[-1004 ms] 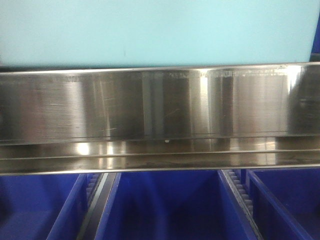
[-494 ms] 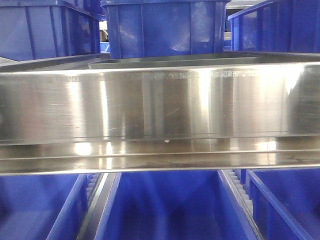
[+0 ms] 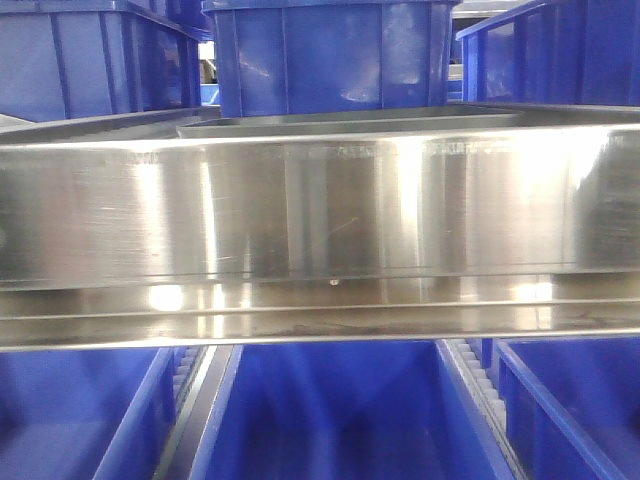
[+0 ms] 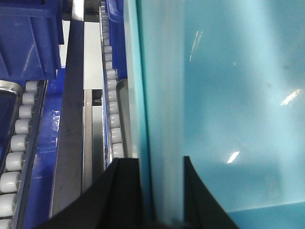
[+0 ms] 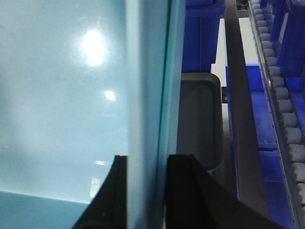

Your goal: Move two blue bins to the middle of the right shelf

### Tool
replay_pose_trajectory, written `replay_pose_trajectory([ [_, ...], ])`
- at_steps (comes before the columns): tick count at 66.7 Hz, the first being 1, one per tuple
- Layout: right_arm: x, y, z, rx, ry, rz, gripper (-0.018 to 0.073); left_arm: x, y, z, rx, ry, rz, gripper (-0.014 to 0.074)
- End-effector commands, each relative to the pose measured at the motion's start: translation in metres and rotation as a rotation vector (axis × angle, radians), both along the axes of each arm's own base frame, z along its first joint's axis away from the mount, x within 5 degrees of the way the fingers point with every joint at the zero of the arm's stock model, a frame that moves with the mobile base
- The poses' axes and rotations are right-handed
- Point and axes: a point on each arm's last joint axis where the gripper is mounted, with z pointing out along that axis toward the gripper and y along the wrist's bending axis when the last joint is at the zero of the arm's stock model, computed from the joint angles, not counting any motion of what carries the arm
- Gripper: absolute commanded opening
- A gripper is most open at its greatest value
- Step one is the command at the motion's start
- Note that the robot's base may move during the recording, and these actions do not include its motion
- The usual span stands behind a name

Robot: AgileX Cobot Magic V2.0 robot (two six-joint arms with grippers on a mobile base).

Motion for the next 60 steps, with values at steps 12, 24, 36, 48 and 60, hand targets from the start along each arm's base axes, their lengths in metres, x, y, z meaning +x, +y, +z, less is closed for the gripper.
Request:
replay_pose_trajectory([
  [12, -0.0050, 0.0035, 0.0189, 0.074, -0.127, 0.036, -0.0166, -0.0032, -0.0023, 0.0156, -0.043, -0.109, -0.029, -0.0111],
  [24, -0.0050, 0.0035, 0.0189, 0.074, -0.127, 0.036, -0.0166, -0.0032, -0.0023, 0.0156, -0.043, -0.109, -0.029, -0.0111],
  [36, -0.0050, 0.0035, 0.0189, 0.074, -0.127, 0.036, -0.0166, -0.0032, -0.0023, 0.0156, -0.043, -0.109, -0.029, -0.0111],
  [48, -0.0050, 0.0035, 0.0189, 0.074, -0.127, 0.036, -0.0166, -0.0032, -0.0023, 0.0156, -0.043, -0.109, -0.029, -0.0111],
  [60, -0.0048, 0.0036, 0.0194, 0.076, -0.133, 0.036, -0.0166, -0.0032, -0.0023, 0.0156, -0.043, -0.109, -0.029, -0.0111],
])
